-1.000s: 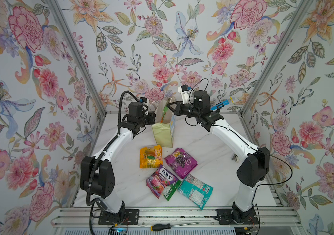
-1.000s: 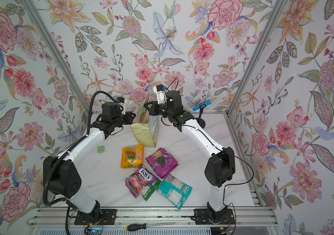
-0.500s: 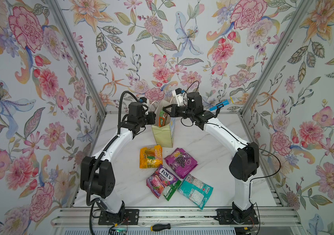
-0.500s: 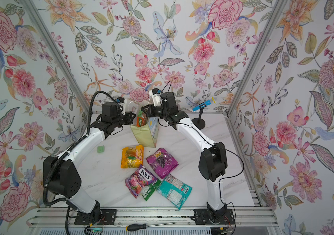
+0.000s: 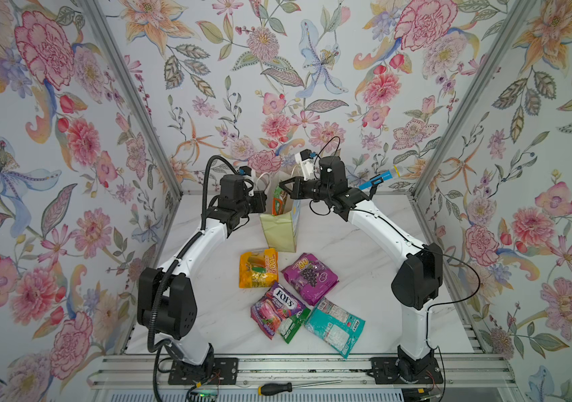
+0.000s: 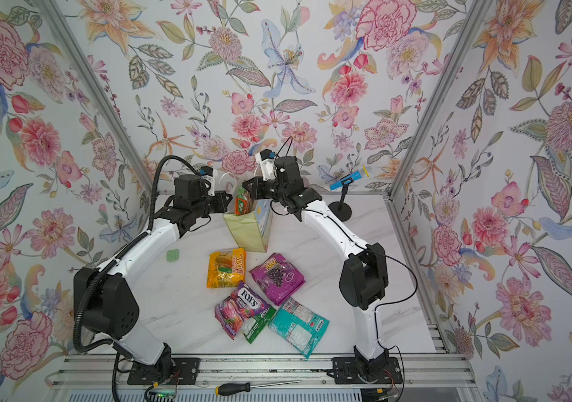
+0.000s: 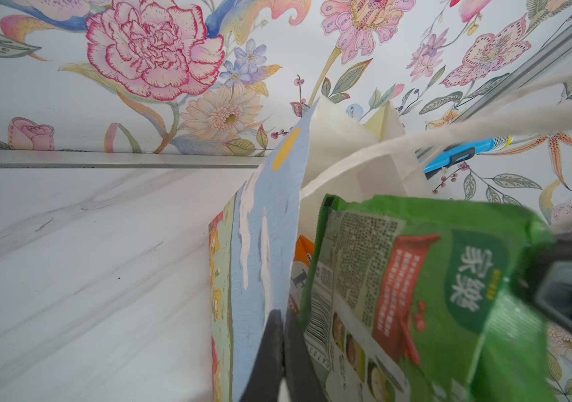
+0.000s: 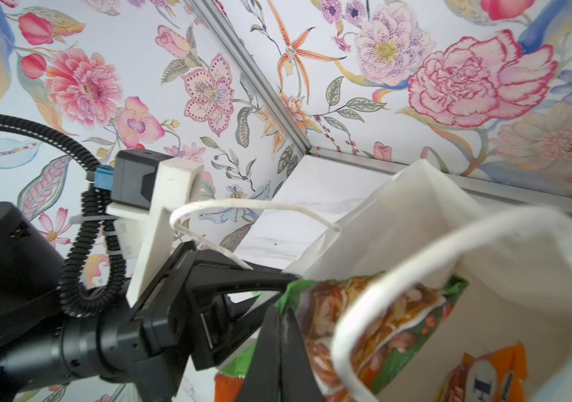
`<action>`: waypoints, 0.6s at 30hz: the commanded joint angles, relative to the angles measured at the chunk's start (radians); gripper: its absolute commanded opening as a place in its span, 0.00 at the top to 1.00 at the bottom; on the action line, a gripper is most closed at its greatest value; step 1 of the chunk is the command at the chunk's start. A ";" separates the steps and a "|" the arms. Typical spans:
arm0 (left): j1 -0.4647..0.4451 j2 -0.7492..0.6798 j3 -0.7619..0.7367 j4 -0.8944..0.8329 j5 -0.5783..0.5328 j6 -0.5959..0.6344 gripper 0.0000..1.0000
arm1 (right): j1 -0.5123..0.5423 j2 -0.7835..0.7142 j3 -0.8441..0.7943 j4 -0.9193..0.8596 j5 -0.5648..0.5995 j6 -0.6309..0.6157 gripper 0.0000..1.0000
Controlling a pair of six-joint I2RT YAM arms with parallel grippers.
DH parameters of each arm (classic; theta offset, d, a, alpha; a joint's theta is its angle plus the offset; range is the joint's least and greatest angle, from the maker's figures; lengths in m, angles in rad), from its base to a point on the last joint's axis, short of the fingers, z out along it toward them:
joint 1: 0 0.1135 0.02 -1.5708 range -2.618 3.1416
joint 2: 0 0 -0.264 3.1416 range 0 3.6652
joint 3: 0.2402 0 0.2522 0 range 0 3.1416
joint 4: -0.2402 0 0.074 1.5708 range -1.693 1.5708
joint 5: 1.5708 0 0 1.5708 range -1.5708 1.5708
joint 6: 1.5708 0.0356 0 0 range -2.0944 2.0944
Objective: Place the snacks into the paper bag
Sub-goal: 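Lower the green pack into the paper bag and open the right gripper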
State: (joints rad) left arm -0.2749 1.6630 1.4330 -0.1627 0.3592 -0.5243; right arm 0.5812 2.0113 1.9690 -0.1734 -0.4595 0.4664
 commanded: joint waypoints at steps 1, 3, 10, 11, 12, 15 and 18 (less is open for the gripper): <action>0.005 -0.032 -0.011 0.001 0.001 0.001 1.00 | 0.005 -0.055 -0.011 -0.044 0.084 -0.070 1.00; 0.005 -0.032 -0.012 0.003 0.001 0.001 1.00 | 0.003 -0.063 -0.015 -0.038 0.090 -0.067 1.00; 0.004 -0.032 -0.022 0.011 0.003 -0.004 1.00 | 0.008 -0.040 0.031 -0.011 0.094 -0.050 1.00; 0.005 -0.033 -0.023 0.011 0.003 -0.003 1.00 | 0.009 -0.027 0.052 -0.018 0.092 -0.048 1.00; 0.004 -0.034 -0.025 0.013 0.004 -0.003 1.00 | 0.009 -0.014 0.070 -0.022 0.084 -0.048 1.00; 0.005 -0.034 -0.022 0.014 0.001 -0.002 1.00 | 0.014 0.037 0.144 -0.048 0.068 -0.049 1.00; 0.005 -0.031 -0.017 0.014 0.004 -0.005 1.00 | 0.020 0.097 0.235 -0.099 0.038 -0.051 1.00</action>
State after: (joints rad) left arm -0.2749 1.6604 1.4265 -0.1593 0.3595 -0.5243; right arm 0.5892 2.0567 2.1323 -0.2352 -0.3893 0.4290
